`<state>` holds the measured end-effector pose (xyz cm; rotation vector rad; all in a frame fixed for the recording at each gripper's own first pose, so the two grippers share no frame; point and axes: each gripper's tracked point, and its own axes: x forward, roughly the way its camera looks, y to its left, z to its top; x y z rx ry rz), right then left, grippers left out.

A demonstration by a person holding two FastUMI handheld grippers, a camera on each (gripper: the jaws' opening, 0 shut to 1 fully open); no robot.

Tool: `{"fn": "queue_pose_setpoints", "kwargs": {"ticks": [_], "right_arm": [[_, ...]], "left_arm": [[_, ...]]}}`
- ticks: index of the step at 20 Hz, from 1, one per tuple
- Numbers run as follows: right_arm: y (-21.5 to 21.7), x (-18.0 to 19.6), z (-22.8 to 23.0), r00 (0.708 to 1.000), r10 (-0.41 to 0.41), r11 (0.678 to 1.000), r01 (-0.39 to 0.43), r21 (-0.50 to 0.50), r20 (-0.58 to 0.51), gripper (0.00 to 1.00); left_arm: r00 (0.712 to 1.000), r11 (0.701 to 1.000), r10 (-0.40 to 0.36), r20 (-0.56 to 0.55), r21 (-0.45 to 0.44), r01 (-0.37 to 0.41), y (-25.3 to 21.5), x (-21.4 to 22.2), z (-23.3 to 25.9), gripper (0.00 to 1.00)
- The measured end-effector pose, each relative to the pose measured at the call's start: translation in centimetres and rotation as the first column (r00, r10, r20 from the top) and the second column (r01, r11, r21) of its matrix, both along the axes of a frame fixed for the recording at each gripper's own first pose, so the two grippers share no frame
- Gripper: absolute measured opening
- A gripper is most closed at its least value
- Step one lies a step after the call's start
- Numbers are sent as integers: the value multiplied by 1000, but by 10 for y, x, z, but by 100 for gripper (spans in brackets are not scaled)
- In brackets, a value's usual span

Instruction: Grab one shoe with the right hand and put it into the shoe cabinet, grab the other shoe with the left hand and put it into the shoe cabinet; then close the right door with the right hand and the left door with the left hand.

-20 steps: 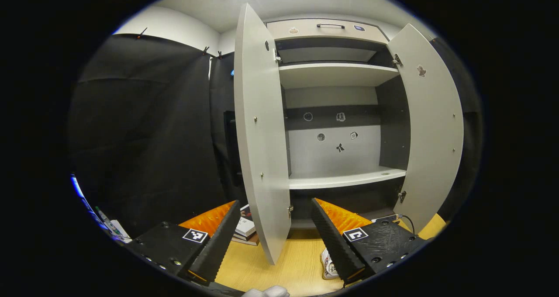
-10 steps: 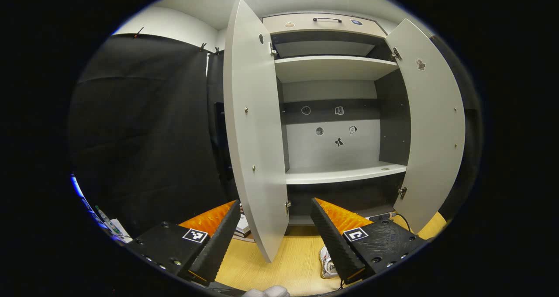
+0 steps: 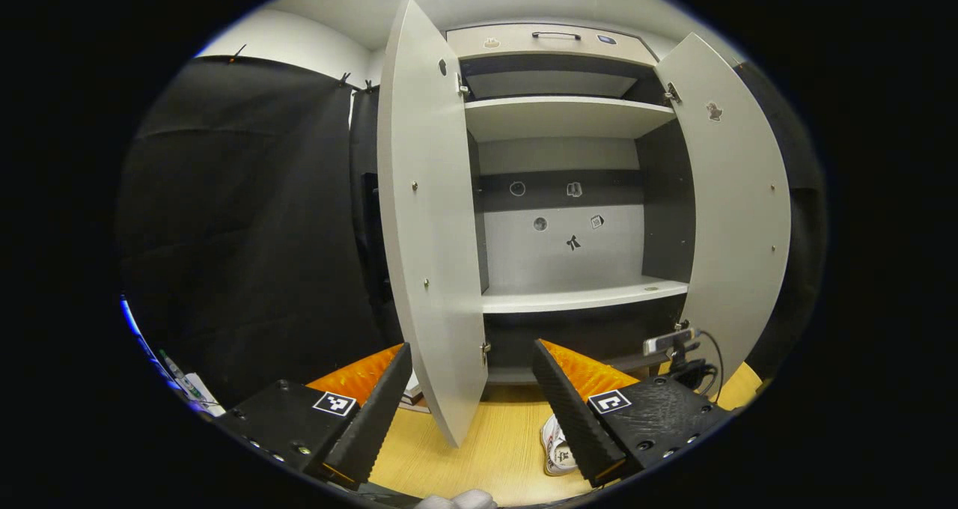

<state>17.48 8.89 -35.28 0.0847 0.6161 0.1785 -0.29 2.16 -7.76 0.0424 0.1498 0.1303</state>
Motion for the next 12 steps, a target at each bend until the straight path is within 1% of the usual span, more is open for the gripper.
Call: {"fn": "queue_pose_setpoints", "kwargs": {"ticks": [3, 6, 10, 12], "right_arm": [[-7, 1, 62, 997, 4, 1000, -4, -6, 73, 7], [-9, 9, 126, 988, 11, 1000, -10, -8, 156, 7], [-10, 28, 206, 963, 33, 999, -23, -39, 269, 6], [-8, 45, 239, 947, 46, 998, -29, -60, 316, 6]], "left_arm": [[1000, 1000, -5, -11, -8, 5, -1, -7, -8, 97], [1000, 1000, -5, -7, -27, 5, 0, -11, -11, 96], [1000, 1000, 13, -7, -29, -13, 5, -15, -13, 97], [1000, 999, 29, -5, -18, -29, 10, -18, -15, 97]]}}
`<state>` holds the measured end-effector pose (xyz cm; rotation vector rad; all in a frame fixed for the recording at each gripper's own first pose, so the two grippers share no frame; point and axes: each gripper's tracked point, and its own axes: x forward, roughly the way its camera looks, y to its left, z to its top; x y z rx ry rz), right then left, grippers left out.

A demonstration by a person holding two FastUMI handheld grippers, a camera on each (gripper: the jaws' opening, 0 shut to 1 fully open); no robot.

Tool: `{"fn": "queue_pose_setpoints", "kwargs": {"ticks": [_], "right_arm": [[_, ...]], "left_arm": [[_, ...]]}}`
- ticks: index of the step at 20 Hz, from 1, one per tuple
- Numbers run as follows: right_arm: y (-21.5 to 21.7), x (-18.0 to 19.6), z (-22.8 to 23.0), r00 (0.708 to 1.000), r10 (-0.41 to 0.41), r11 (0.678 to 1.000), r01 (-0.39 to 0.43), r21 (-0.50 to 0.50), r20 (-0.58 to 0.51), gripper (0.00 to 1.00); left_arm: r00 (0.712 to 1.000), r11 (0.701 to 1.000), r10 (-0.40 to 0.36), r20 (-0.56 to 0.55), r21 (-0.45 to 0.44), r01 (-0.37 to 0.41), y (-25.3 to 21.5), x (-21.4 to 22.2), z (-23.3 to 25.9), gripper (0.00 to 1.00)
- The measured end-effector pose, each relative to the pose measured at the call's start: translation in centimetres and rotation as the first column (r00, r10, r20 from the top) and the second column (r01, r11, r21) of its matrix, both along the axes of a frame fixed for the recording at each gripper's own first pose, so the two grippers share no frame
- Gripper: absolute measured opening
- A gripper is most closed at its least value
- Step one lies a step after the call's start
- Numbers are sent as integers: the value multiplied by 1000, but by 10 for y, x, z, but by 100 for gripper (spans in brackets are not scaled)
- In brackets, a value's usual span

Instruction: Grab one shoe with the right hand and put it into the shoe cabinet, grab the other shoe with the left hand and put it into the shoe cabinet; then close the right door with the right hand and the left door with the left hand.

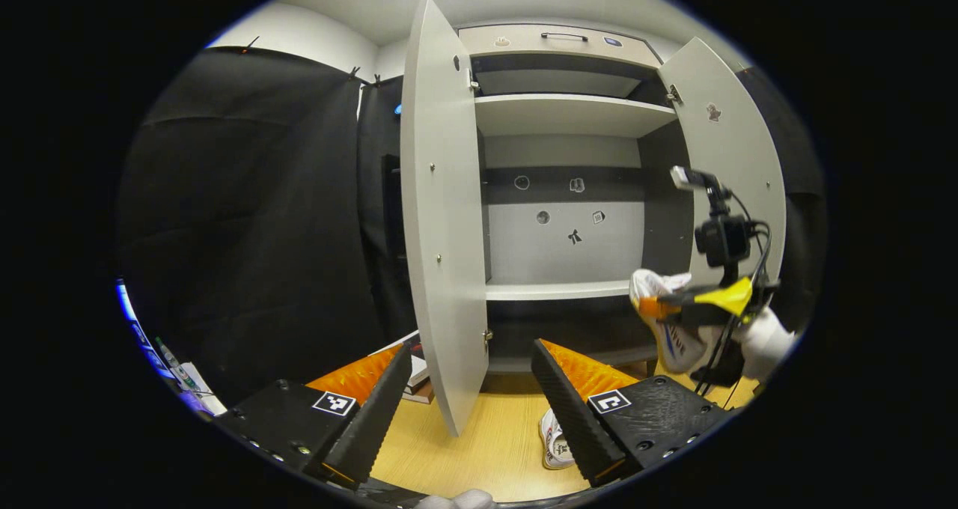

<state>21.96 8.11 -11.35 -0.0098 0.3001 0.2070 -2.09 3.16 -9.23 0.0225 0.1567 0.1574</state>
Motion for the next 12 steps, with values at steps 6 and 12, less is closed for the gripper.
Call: {"fn": "queue_pose_setpoints", "kwargs": {"ticks": [6, 12], "right_arm": [[3, 76, 56, 996, -22, 999, 26, -35, 91, 7], [5, 164, 75, 995, -31, 996, 39, -82, 93, 7]], "left_arm": [[999, 999, 49, -1, 10, -49, 7, -6, -1, 97], [995, 995, 100, -1, 9, -100, 10, -6, 6, 97]]}}
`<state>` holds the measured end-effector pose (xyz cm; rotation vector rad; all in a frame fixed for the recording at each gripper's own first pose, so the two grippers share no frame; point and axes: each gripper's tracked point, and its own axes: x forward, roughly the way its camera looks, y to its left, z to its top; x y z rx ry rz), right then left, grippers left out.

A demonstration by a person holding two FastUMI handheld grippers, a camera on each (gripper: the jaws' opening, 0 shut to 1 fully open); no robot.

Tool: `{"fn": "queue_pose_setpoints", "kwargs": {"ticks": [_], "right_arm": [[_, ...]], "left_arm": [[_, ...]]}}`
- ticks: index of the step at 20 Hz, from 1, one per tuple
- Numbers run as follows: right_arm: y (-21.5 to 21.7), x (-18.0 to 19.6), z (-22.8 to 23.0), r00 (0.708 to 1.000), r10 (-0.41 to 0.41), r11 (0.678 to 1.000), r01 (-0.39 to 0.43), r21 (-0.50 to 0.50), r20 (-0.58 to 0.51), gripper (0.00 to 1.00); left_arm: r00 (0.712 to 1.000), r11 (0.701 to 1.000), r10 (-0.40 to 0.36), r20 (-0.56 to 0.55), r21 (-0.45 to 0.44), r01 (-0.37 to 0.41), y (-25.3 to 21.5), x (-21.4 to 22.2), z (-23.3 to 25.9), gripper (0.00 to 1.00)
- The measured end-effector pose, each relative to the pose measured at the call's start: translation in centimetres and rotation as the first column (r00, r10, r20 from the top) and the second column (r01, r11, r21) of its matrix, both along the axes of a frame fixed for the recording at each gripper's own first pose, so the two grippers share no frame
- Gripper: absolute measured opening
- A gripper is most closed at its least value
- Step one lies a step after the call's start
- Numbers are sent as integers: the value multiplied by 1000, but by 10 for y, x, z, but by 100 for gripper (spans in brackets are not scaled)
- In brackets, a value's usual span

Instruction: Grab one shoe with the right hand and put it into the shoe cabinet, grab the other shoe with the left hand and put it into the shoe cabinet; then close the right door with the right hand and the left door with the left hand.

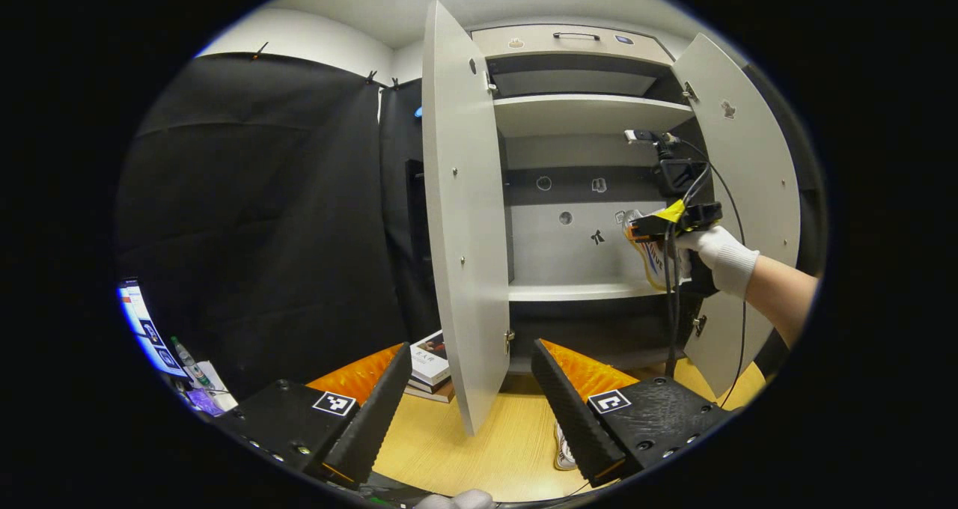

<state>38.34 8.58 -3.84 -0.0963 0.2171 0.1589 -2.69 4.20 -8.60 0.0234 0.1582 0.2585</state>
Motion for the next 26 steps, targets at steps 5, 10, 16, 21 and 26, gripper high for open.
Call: {"fn": "queue_pose_setpoints", "kwargs": {"ticks": [5, 10, 16, 21, 26], "right_arm": [[1, 50, -31, 996, -16, 999, 12, -34, -93, 6], [-1, 65, -58, 976, -40, 999, 32, -40, -214, 7], [10, 75, -102, 899, -17, 999, 29, 21, -438, 11], [6, 69, -92, 907, -32, 998, 51, 34, -419, 14], [-1, 41, -53, 953, -44, 995, 70, 75, -301, 59]], "left_arm": [[1000, 1000, 30, -5, -10, -30, -2, 1, -1, 97], [999, 999, 40, -12, -9, -40, -3, 3, -1, 97], [999, 999, 44, 2, -24, -44, -4, 8, 5, 97], [999, 999, 46, 3, -20, -46, 1, 8, 5, 97], [999, 999, 43, 12, -15, -43, 8, 7, 7, 97]]}}
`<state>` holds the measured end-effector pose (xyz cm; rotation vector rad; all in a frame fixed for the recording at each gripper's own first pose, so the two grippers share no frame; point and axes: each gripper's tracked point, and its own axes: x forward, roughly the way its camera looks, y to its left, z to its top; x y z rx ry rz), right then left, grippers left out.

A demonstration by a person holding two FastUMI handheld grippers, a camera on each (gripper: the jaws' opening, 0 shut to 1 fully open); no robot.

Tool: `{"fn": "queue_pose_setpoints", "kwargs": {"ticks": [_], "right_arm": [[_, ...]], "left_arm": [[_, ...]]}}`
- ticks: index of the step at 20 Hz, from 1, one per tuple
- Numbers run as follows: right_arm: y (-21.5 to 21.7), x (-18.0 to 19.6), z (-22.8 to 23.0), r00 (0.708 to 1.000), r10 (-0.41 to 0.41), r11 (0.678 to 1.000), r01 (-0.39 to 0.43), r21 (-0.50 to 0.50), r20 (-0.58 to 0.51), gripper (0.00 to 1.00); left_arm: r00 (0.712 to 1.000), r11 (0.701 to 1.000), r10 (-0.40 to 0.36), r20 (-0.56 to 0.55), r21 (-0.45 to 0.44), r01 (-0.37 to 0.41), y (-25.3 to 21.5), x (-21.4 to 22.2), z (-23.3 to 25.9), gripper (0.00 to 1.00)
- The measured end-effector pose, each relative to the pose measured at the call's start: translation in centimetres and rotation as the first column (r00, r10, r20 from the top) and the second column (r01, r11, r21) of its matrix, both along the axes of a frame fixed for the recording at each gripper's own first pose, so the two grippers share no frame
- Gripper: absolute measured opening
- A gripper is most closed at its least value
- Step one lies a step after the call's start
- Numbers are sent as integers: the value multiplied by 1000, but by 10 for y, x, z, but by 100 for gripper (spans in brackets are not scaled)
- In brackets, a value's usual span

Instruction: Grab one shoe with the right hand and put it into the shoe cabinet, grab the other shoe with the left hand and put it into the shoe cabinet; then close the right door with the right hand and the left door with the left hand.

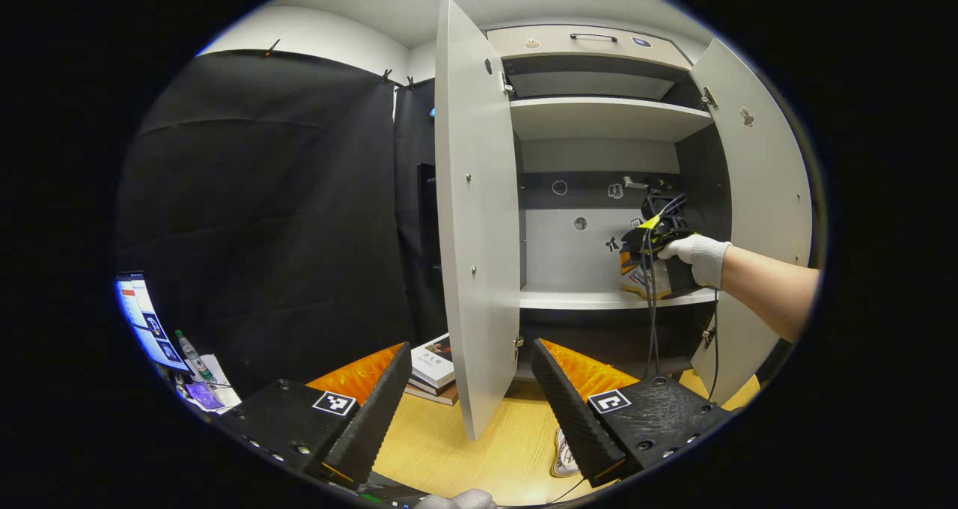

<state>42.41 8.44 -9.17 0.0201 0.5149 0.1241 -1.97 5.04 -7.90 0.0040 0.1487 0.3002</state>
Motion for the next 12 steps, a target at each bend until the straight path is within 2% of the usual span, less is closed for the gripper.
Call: {"fn": "queue_pose_setpoints", "kwargs": {"ticks": [2, 3, 7, 8, 9, 12], "right_arm": [[-2, -16, 22, 996, -14, 1000, 14, 4, 88, 71], [-2, -27, 35, 991, -11, 1000, 11, 1, 135, 84], [-4, -86, 87, 945, -12, 1000, 21, -23, 328, 89], [-5, -104, 97, 933, -15, 1000, 19, -8, 360, 92], [-5, -123, 104, 923, -22, 1000, 18, 15, 385, 100], [-11, -182, 127, 891, -33, 998, 2, 70, 453, 100]], "left_arm": [[1000, 1000, -10, 6, 5, 10, 3, 1, 2, 97], [1000, 1000, -17, 9, 8, 17, 4, 2, 3, 97], [999, 999, -49, 15, 18, 49, 8, 3, 6, 97], [998, 998, -61, 20, 21, 60, 8, 3, 8, 97], [997, 997, -73, 25, 27, 73, 8, 3, 10, 97], [992, 992, -121, 39, 38, 120, 5, 2, 13, 96]]}}
